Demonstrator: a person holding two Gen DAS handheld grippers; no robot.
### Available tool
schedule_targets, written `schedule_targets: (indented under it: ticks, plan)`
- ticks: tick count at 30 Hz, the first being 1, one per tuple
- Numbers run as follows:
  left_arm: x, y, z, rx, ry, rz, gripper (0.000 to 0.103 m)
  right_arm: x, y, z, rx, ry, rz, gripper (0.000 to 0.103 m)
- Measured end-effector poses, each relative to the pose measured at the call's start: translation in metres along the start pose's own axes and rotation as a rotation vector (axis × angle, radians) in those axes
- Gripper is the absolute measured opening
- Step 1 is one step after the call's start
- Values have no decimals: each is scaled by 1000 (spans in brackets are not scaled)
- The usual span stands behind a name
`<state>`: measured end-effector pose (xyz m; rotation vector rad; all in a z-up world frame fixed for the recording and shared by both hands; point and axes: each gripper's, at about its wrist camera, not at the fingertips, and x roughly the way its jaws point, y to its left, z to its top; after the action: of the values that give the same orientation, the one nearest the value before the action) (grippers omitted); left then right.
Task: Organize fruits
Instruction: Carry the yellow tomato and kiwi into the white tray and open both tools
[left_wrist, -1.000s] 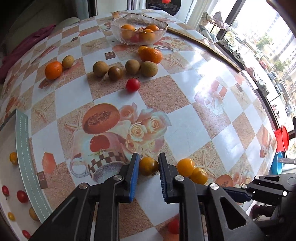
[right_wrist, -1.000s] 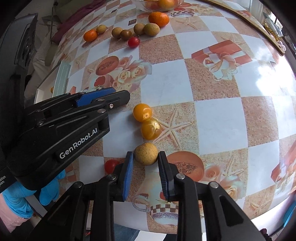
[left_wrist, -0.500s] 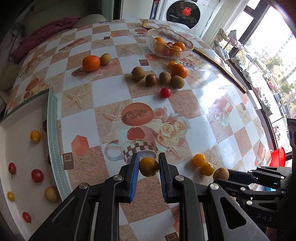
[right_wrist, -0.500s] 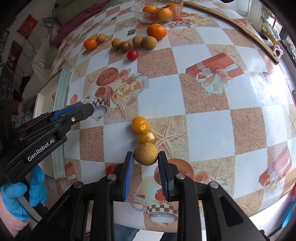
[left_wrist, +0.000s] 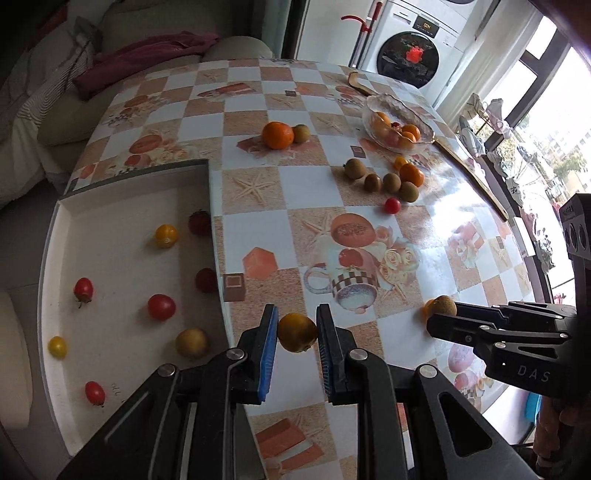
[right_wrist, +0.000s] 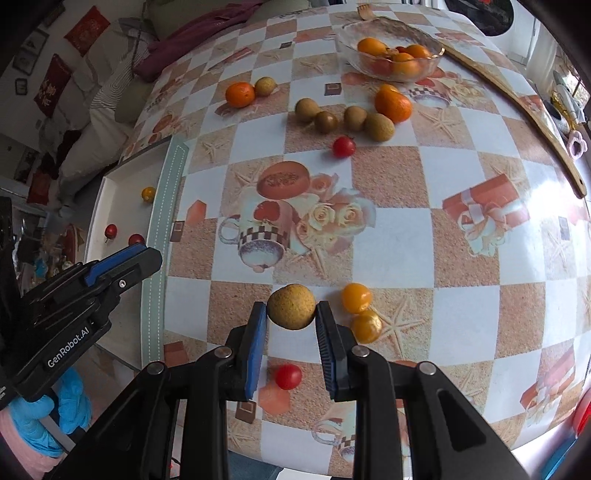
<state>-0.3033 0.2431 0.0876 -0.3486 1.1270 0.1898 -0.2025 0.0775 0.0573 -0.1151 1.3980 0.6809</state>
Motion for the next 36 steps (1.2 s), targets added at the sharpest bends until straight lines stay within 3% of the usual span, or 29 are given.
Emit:
schedule_targets:
  ticks: [14, 22, 36]
  plan:
    - [-20, 104, -23, -205, -51, 144, 23, 27, 107, 48, -192, -1, 80, 29]
    - [1, 148, -23, -260, -6, 240, 23, 57, 165, 76, -276, 34, 124, 29]
    - [21, 165, -27, -274, 47, 252, 23, 130, 223, 110, -347, 148, 147, 29]
